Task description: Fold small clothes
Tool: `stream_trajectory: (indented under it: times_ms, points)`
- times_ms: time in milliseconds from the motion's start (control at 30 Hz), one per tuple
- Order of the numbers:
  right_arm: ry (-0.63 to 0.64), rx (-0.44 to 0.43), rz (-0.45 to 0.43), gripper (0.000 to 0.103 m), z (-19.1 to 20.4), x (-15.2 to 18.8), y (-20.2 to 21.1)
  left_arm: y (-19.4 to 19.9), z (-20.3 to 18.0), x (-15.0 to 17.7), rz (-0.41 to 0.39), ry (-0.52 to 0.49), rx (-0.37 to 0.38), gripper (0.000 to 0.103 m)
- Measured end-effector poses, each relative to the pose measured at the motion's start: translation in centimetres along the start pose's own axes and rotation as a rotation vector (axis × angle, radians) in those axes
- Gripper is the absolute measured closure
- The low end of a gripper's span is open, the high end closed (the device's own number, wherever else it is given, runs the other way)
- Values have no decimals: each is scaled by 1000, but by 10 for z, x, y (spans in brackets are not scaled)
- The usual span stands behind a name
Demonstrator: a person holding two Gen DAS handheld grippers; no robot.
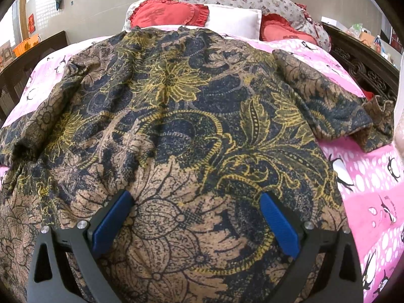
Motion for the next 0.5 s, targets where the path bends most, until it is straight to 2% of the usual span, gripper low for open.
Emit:
stream_trajectory:
  times_ms: [33,67,133,333,400,467,500]
  points:
    - [0,0,0,0,0,0,0,-12,10,0,45,84,36,26]
    - [1,1,0,0,0,0,0,-18,13,-1,48,115,57,25]
    - [0,0,0,0,0,0,0,-23,7,-5,36,102,76,20]
    - [1,1,0,0,0,0,0,-42,-2,-18,12,36,-3,20]
    - [1,1,1,0,0,0,0,-45,-9,-17,5,-39,-82,38]
    - [2,2,0,0,0,0,-1,-47,-10,-14,8,-143,-222,98]
    - [1,1,0,0,0,0,-1,-49,-7,-13,16,-187,-285,103]
Point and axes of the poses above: each gripper's, at about its wrist camera, not at the fingertips, and y roughly against the way its jaws point, z to its left, x to its underside, the point moved 7 cm from there along -y, roughly the way its jaws point, and after that the axes turned 5 degrees about -z, right-handed, at the moved point
